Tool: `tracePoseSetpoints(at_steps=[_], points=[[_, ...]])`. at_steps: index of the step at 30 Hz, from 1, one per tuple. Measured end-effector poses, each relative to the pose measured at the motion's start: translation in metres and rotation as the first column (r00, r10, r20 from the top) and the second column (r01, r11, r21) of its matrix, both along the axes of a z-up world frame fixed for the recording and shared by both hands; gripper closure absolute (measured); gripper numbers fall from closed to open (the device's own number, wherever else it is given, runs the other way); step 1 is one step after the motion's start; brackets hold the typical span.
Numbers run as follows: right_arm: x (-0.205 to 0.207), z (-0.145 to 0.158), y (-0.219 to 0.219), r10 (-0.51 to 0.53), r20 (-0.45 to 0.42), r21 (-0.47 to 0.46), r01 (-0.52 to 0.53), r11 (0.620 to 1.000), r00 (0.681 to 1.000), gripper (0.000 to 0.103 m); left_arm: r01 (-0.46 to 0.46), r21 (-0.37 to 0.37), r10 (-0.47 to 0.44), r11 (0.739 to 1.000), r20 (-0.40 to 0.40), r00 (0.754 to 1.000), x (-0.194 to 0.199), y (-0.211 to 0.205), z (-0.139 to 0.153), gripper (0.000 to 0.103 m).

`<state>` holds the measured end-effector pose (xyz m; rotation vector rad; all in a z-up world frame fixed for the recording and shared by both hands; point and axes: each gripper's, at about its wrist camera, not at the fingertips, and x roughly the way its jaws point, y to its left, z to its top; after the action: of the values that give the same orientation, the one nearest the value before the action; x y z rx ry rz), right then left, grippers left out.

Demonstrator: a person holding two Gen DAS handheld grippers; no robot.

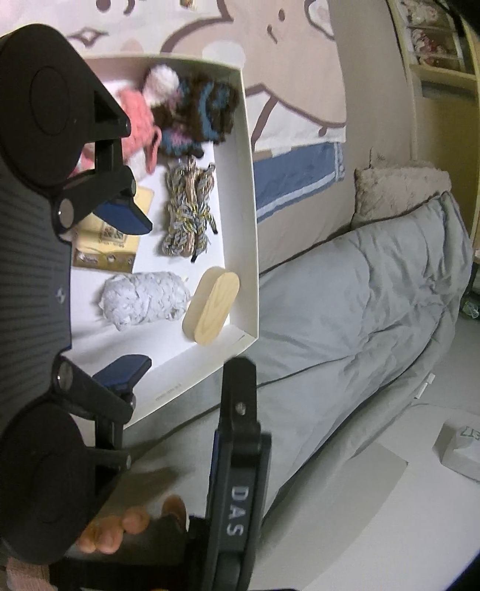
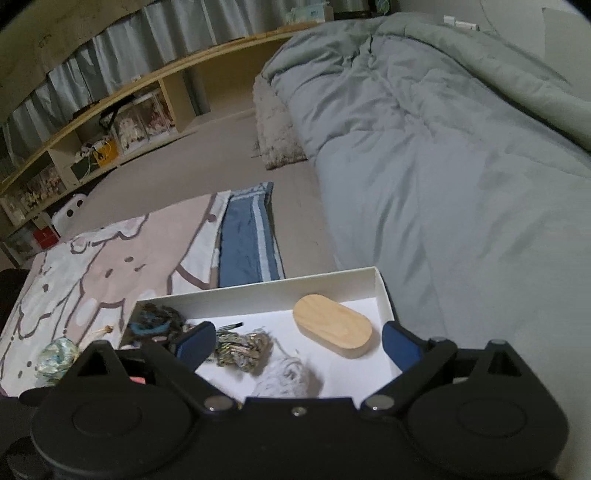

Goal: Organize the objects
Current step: 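Lift both open tools out of the tray toward the snail and pouch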

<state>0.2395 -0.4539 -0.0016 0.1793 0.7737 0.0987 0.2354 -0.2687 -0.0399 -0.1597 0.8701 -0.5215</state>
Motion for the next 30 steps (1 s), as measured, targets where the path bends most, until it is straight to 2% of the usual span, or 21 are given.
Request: tracePoseSetpoints(at_steps=[4, 13, 21, 30], points=[[-0.016, 0.011, 0.005, -0.013, 0.004, -0.033, 0.014, 0.999, 1.0, 0.006, -0.003, 0.019, 0.002, 1.0, 0.021, 1.0, -0.012, 0.012, 0.012, 0.014], [-0.057, 0.028, 0.011, -0.027, 0.041, -0.105, 0.031, 0.994, 0.999, 0.001, -0.026, 0.062, 0.022, 0.998, 0.07, 0.997, -0.041, 0.036, 0.033, 0.0], [-0.092, 0.037, 0.016, -0.027, 0.078, -0.116, 0.036, 0.993, 0.997, 0.0, -0.031, 0.066, 0.026, 0.997, 0.084, 0.996, -0.064, 0.053, 0.042, 0.0], [-0.127, 0.031, 0.03, -0.024, 0.076, -0.149, 0.036, 0.988, 0.997, 0.0, -0.054, 0.083, 0.045, 0.995, 0.106, 0.993, -0.086, 0.073, 0.047, 0.0]])
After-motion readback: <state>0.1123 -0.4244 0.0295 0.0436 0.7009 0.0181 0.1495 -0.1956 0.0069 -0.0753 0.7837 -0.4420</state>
